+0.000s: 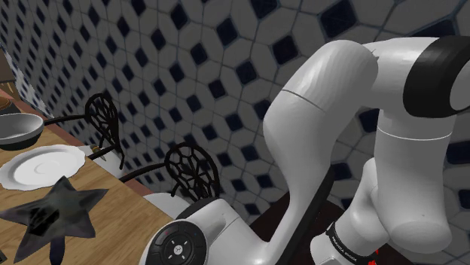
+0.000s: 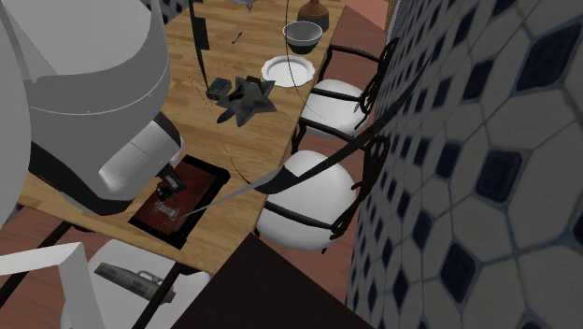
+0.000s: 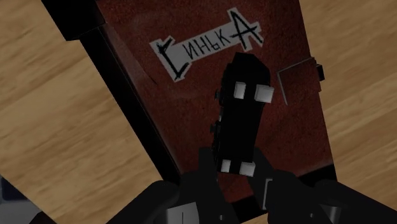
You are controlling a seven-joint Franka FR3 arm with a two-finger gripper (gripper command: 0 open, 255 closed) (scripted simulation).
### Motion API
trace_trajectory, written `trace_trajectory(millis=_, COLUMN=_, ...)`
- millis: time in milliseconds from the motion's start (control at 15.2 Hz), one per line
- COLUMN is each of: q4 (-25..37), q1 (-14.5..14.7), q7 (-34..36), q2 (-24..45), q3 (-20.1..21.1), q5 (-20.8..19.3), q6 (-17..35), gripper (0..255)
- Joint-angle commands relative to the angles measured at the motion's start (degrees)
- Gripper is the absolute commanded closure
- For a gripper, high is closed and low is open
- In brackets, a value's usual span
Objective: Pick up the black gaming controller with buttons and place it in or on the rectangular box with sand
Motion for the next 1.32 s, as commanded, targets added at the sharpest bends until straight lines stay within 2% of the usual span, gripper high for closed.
trace_trajectory(millis=0, q4=0.04, q1=0.09, q7=0.10, q2=0.12, q3=-0.12, q5=-0.15, q6=0.08, gripper=255)
trace_trajectory(millis=264, q4=0.04, q1=0.09, q7=0.10, q2=0.12, q3=-0.12, q5=-0.15, q6=0.08, gripper=255)
trace_trajectory(millis=330, q4=0.04, q1=0.09, q7=0.10, q2=0.12, q3=-0.12, q5=-0.15, q6=0.08, gripper=0)
trace_trajectory(millis=660, q4=0.04, q1=0.09, q7=0.10, q2=0.12, q3=-0.12, q5=-0.15, q6=0.08, gripper=0)
trace_trajectory(millis=924, q4=-1.94, q1=-4.95, q7=-5.80, q2=-7.14, q3=6.65, q5=8.47, q6=-3.79, gripper=0)
trace_trajectory(millis=1254, q4=-1.95, q1=-4.91, q7=-5.82, q2=-7.15, q3=6.61, q5=8.50, q6=-3.78, gripper=0)
